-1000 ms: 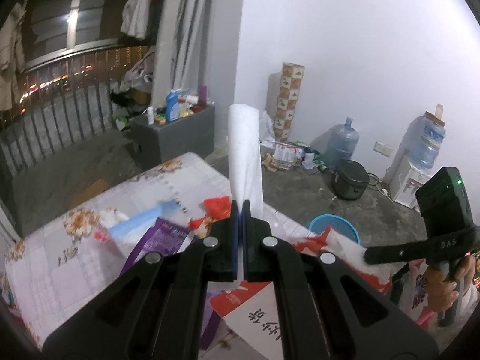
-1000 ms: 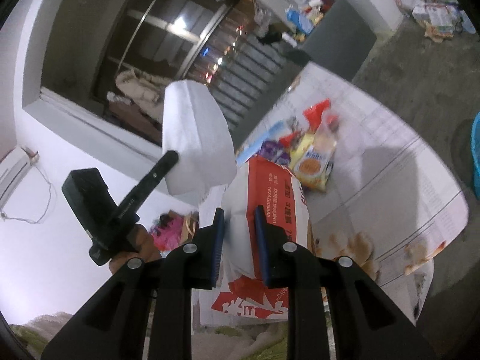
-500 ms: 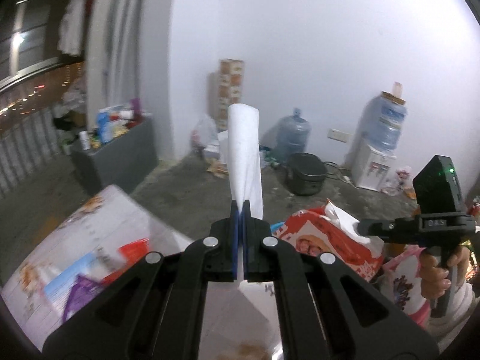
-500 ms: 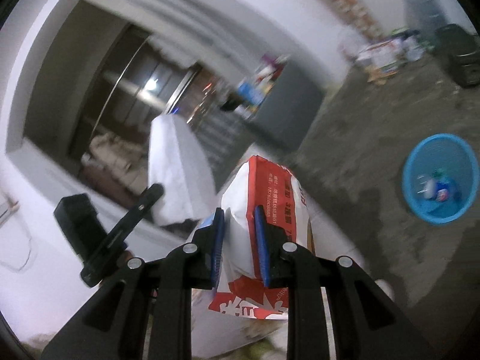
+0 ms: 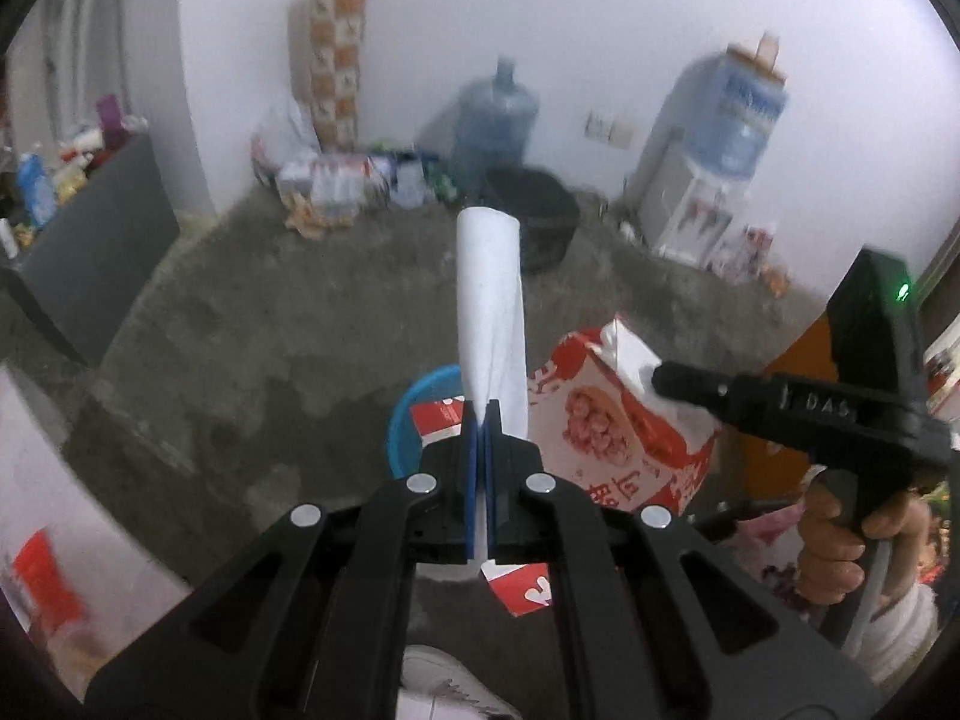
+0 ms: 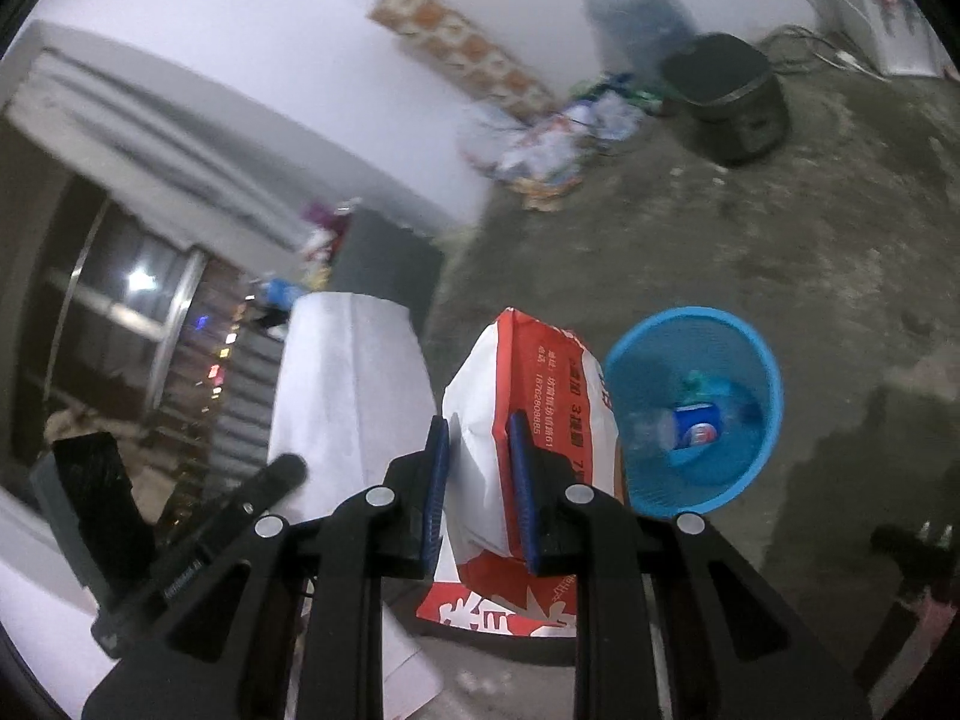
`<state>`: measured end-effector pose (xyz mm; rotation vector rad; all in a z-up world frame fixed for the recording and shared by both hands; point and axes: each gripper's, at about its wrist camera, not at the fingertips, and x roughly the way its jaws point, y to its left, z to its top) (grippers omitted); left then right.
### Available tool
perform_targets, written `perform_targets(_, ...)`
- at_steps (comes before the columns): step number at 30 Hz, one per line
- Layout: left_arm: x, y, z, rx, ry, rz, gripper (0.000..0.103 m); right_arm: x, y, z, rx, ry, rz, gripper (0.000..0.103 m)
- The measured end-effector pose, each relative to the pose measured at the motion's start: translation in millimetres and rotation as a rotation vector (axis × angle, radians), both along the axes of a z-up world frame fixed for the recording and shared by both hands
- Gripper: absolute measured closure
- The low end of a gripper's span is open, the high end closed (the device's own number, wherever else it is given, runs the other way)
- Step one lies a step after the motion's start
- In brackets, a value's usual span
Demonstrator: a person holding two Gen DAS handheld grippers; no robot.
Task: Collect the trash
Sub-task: 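Open both tools over the blue wastebasket, dropping tissue and red-white bag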
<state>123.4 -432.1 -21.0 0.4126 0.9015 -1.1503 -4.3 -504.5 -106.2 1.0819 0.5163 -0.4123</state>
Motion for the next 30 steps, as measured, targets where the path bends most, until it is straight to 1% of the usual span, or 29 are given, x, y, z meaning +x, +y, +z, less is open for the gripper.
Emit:
perform_targets(3,9.3,-32.4,-35.6,0.034,0.022,-0.006,0.102,8.7,-26.5,-23.0,-0.007,0.058,-0.032,0.081)
perform_targets(4,12.8,-41.8,-46.3,0.042,0.028,-0.004,0.096,12.1,-36.0,-33.2,-0.002,0.071,-0.039,0.08)
perform_targets(5,15.5,-49.9,-61.6,0.059,0.041,-0.002,0.089,17.8,-46.1,-47.1,0.003,0.089,-0.031,0.08)
perform_targets(6,18.2,-57.9,-76.7,0.082,0.055,0.004,0.066,22.1,-53.8,-59.7,0.015,0.109,-0.032,0.068)
perform_targets(7,20.9,-64.9,-92.5,0.108,0.062,0.019,0.055,26.6,-62.5,-75.9,0.031,0.152,-0.043,0.055)
perform_targets(8,24.6,-67.3,-101.1,0.121,0.062,0.027,0.055,30.4,-70.6,-93.1,0.034,0.208,-0.061,0.039)
perform_targets(10,27.2,-71.2,-117.8,0.152,0.083,0.042,0.055,33.0,-77.7,-115.2,0.023,0.284,-0.079,0.038)
perform_targets(11,28.2,-70.2,-122.8,0.152,0.104,0.05,0.055,31.5,-79.4,-124.4,0.03,0.309,-0.09,0.038)
perform_targets(12,31.0,-66.3,-123.6,0.142,0.119,0.054,0.055,29.1,-80.5,-129.8,0.043,0.311,-0.102,0.038)
perform_targets(13,31.9,-64.6,-122.8,0.134,0.125,0.054,0.055,24.4,-79.9,-133.7,0.063,0.294,-0.117,0.038)
perform_targets(15,30.5,-58.5,-116.3,0.122,0.11,0.047,0.055,15.7,-76.7,-135.0,0.079,0.262,-0.132,0.038)
perform_targets(17,28.0,-54.9,-106.5,0.111,0.093,0.047,0.055,9.4,-69.9,-132.2,0.054,0.266,-0.148,0.038)
perform_targets(21,17.1,-39.6,-74.9,0.068,0.067,0.055,0.054,4.8,-54.7,-121.7,0.003,0.282,-0.158,0.038)
perform_targets(23,11.0,-31.3,-60.0,0.05,0.048,0.057,0.053,3.5,-41.0,-107.7,-0.046,0.286,-0.154,0.038)
perform_targets(27,-2.2,-10.0,-28.3,0.014,-0.002,0.056,0.049,4.4,-12.6,-79.1,-0.162,0.287,-0.159,0.028)
perform_targets(30,-8.6,14.1,-0.4,-0.026,-0.037,0.062,0.043,5.5,6.7,-58.9,-0.232,0.296,-0.156,0.023)
